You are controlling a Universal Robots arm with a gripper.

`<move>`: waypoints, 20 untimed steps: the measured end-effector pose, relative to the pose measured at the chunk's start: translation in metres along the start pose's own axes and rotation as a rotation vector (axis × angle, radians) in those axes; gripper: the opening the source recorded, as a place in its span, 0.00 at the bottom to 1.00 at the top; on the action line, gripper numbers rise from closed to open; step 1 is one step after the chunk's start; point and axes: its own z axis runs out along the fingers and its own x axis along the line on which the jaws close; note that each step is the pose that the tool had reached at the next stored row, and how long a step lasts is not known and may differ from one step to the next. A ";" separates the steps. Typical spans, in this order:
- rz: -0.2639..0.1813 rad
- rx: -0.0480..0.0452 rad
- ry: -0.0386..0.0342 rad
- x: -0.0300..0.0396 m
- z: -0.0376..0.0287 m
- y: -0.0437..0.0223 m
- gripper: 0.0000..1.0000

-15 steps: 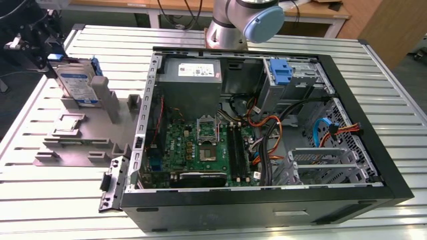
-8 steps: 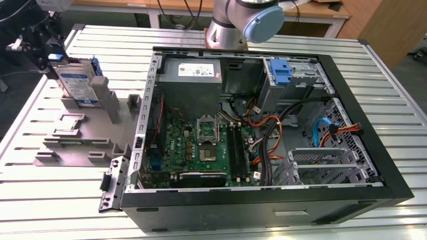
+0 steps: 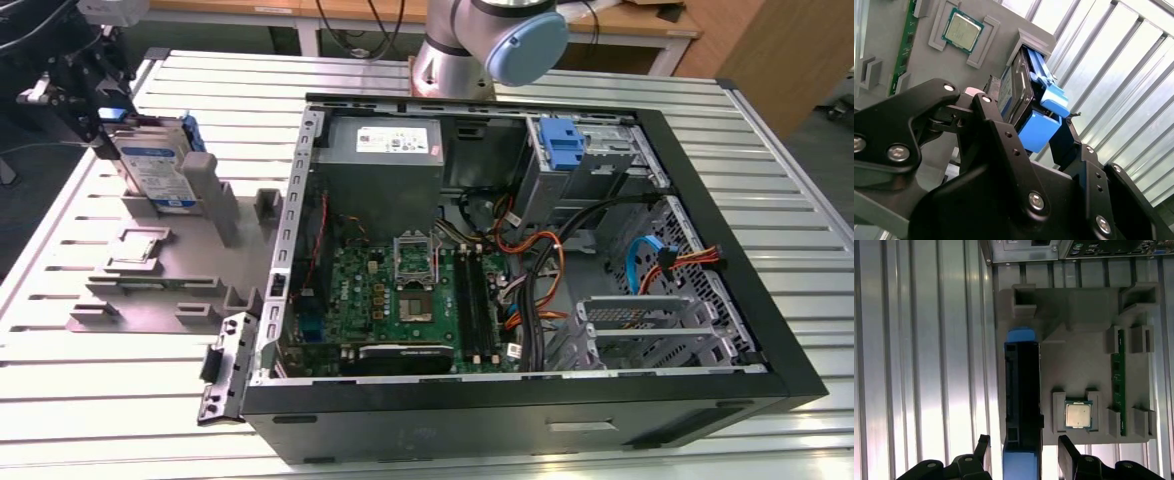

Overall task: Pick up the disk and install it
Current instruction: 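Pick up the disk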

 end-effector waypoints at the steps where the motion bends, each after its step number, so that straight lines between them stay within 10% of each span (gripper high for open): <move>1: 0.000 0.0001 0.0000 0.0000 0.0000 0.0000 0.65; 20: 0.003 0.0062 0.0000 0.0000 0.0006 0.0000 0.56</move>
